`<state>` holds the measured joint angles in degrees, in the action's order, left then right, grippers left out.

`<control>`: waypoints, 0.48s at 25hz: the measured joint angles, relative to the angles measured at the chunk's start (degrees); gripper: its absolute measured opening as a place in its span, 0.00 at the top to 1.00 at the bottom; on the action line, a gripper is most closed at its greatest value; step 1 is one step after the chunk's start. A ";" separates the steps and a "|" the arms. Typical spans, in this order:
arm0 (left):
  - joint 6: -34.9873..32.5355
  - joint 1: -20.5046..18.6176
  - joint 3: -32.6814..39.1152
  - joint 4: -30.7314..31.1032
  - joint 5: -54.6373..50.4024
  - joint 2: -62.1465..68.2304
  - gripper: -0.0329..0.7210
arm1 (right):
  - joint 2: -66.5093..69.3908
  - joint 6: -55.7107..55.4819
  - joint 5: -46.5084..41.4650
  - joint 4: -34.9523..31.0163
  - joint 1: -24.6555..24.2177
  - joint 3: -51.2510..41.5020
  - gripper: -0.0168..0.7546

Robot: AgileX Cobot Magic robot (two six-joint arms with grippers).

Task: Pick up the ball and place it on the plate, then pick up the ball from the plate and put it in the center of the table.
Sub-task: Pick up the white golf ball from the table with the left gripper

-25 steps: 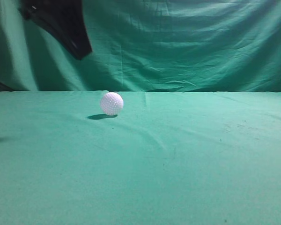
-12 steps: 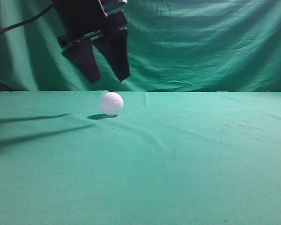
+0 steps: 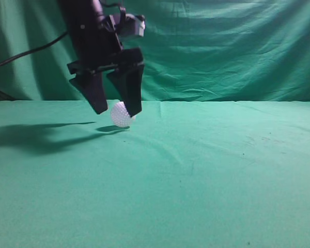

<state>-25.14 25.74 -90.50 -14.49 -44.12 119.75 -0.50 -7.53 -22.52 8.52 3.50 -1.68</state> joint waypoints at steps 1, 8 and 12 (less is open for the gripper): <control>0.45 0.00 -0.52 0.95 -0.26 0.71 0.10 | 0.00 0.00 0.00 0.00 0.00 0.00 0.98; 2.26 0.00 -2.85 2.00 -0.90 3.36 0.26 | 0.00 0.00 0.00 0.00 0.00 0.00 0.98; 2.31 0.00 -3.05 2.00 -1.67 3.48 0.52 | 0.00 0.00 0.00 0.00 0.00 0.00 0.98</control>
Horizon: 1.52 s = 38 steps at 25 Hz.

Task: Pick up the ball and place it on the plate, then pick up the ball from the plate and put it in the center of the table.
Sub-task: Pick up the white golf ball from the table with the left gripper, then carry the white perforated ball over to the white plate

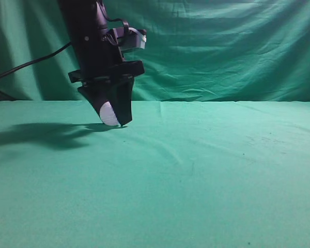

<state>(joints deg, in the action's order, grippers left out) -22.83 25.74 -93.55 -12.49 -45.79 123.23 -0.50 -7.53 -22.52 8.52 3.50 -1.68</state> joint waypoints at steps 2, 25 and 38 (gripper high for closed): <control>0.00 0.00 -0.51 0.00 -1.42 0.00 0.55 | 0.00 0.00 0.00 0.00 0.00 0.00 0.98; 17.68 -10.41 -7.36 11.95 -24.12 -11.42 0.55 | 0.00 0.00 0.00 0.00 0.00 0.00 0.98; 18.16 -23.85 20.33 11.96 -10.93 -25.12 0.55 | 0.00 0.00 0.00 0.00 0.00 0.00 0.98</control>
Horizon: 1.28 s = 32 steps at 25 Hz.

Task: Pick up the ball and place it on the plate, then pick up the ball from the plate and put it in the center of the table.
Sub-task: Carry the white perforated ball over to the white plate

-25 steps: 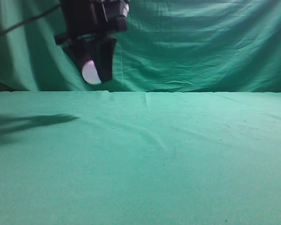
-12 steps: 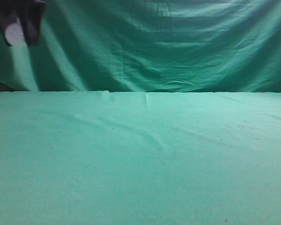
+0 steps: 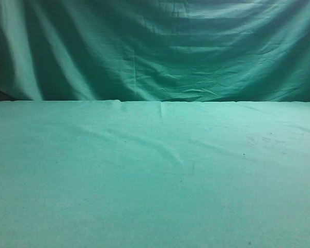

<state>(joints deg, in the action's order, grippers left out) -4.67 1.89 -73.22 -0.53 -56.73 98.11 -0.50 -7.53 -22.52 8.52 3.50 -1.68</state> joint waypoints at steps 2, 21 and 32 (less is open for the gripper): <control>0.00 -2.86 1.65 0.10 0.39 -0.23 0.55 | 0.00 0.00 0.00 0.00 0.00 0.00 0.98; -1.75 -12.40 4.76 -2.17 12.11 -0.31 0.55 | 0.00 0.00 0.00 0.00 0.00 0.00 0.98; -5.33 -12.40 4.76 -4.33 12.01 1.40 0.55 | 0.00 0.00 21.46 -3.59 0.00 0.00 0.98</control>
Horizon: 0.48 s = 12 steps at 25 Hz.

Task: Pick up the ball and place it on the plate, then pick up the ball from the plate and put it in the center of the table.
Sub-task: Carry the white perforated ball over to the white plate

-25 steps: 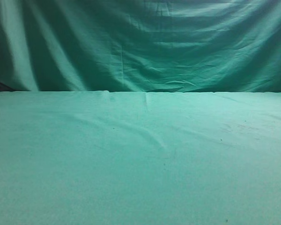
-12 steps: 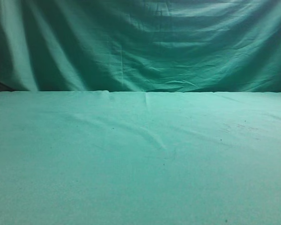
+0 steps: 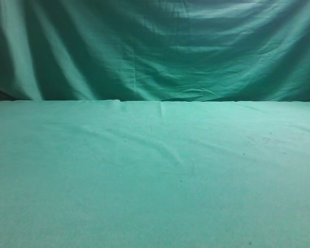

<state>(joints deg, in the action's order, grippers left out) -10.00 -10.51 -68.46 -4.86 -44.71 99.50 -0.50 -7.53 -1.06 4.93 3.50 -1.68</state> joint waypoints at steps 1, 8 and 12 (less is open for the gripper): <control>0.00 0.00 0.00 0.00 0.00 0.00 0.55 | 0.00 0.00 2.46 -0.02 0.00 0.00 0.98; -0.05 0.00 0.00 0.27 0.00 0.00 0.55 | 4.65 2.16 -6.06 0.62 0.00 9.51 0.98; -0.05 0.00 0.00 0.36 0.00 0.00 0.55 | 15.59 0.38 -29.75 0.01 0.00 21.43 0.98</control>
<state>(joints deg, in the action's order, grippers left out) -10.05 -10.51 -68.46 -4.50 -44.71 99.50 15.10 -7.15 -30.81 4.93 3.50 19.75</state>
